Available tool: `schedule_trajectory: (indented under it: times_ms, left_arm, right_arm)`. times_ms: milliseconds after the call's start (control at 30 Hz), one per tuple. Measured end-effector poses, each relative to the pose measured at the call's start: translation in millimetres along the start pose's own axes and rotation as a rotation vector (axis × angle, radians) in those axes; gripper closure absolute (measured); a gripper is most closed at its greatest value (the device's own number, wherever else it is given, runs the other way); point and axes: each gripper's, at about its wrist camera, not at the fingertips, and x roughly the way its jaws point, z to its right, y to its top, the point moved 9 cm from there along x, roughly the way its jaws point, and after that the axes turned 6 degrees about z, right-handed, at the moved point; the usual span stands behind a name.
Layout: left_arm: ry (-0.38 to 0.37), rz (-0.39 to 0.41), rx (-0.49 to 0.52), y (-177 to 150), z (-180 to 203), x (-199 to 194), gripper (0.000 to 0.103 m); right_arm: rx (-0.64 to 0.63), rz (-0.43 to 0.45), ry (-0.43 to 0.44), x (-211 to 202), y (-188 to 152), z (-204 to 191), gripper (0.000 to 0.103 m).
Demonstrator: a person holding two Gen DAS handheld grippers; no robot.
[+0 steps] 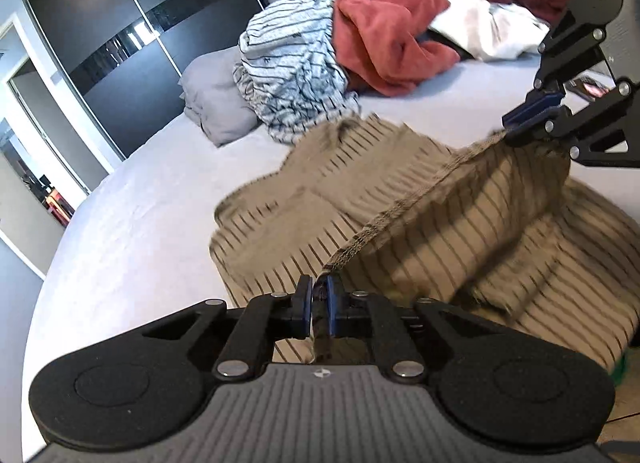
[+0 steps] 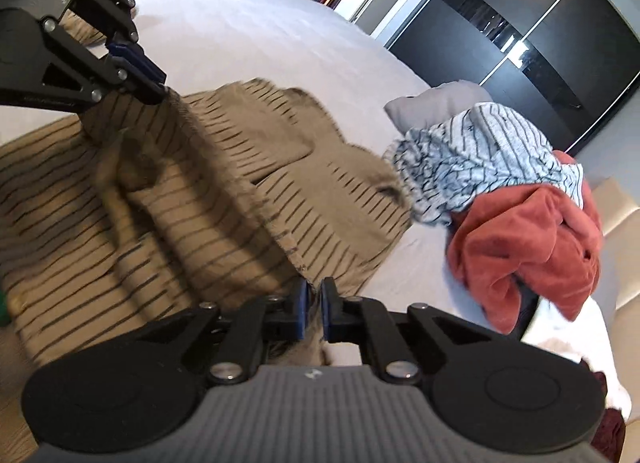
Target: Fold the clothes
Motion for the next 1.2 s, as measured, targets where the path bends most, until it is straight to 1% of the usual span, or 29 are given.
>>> schedule_trajectory:
  times_ms: [133, 233, 333, 367, 400, 433, 500, 533, 567, 633, 700, 733, 833, 900, 967, 1067, 1133, 1200]
  left_arm:
    - [-0.016, -0.007, 0.015, 16.1, -14.6, 23.8, 0.097]
    - [-0.019, -0.009, 0.009, 25.6, -27.6, 43.0, 0.097]
    - [-0.046, -0.034, -0.005, 26.4, -32.4, 61.3, 0.097]
    - [-0.059, -0.047, -0.008, 25.2, -32.9, 67.3, 0.097]
    - [-0.051, -0.051, -0.01, 23.5, -33.9, 71.1, 0.096]
    - [-0.039, -0.059, -0.013, 21.2, -35.5, 74.7, 0.094]
    - [-0.048, -0.071, -0.052, 17.4, -38.3, 77.1, 0.084]
    - [-0.059, -0.068, -0.067, 17.3, -39.3, 75.6, 0.074]
    - [-0.069, -0.064, -0.083, 17.2, -40.4, 74.0, 0.067]
    - [-0.05, -0.046, -0.09, 19.6, -43.0, 66.1, 0.062]
    - [-0.055, -0.033, -0.107, 22.5, -41.9, 56.8, 0.062]
    - [-0.069, -0.027, -0.119, 22.5, -38.9, 49.8, 0.062]
    - [-0.111, -0.026, -0.117, 17.5, -28.8, 39.0, 0.062]
    - [-0.102, -0.042, -0.078, 9.3, -24.1, 40.7, 0.062]
    - [-0.064, -0.069, -0.063, 1.6, -26.5, 48.1, 0.062]
    - [-0.06, -0.082, -0.088, -4.3, -34.5, 56.8, 0.062]
    - [-0.037, -0.091, -0.074, -8.6, -41.5, 64.9, 0.062]
    - [-0.035, -0.101, -0.07, -13.3, -47.0, 75.3, 0.062]
  right_arm:
    - [0.043, -0.011, 0.022, 22.0, 14.1, 27.9, 0.094]
    - [0.019, -0.022, 0.03, 41.9, 21.6, 40.3, 0.094]
    - [0.007, -0.039, 0.037, 60.9, 25.2, 48.4, 0.094]
    - [0.022, -0.043, 0.045, 65.5, 25.2, 50.7, 0.094]
    - [0.041, -0.048, 0.052, 68.7, 25.1, 52.9, 0.094]
    - [0.064, -0.053, 0.058, 70.1, 25.1, 55.2, 0.093]
    - [0.1, -0.051, 0.079, 68.7, 24.9, 57.1, 0.093]
    - [0.108, -0.052, 0.087, 66.3, 23.7, 57.0, 0.092]
    - [0.116, -0.052, 0.093, 63.9, 22.6, 56.9, 0.091]
    - [0.133, -0.047, 0.102, 57.1, 21.6, 57.5, 0.088]
    - [0.163, -0.037, 0.117, 48.7, 21.6, 58.3, 0.074]
    - [0.178, -0.024, 0.13, 43.7, 22.0, 58.5, 0.061]
    - [0.191, -0.001, 0.166, 31.5, 18.4, 54.4, 0.06]
    - [0.177, -0.009, 0.171, 31.3, 12.4, 49.1, 0.057]
    - [0.164, -0.029, 0.175, 38.5, 9.4, 44.7, 0.057]
    - [0.166, -0.037, 0.173, 50.6, 12.6, 45.7, 0.058]
    - [0.16, -0.046, 0.184, 59.0, 13.8, 47.8, 0.058]
    - [0.148, -0.059, 0.205, 70.9, 14.1, 51.2, 0.058]
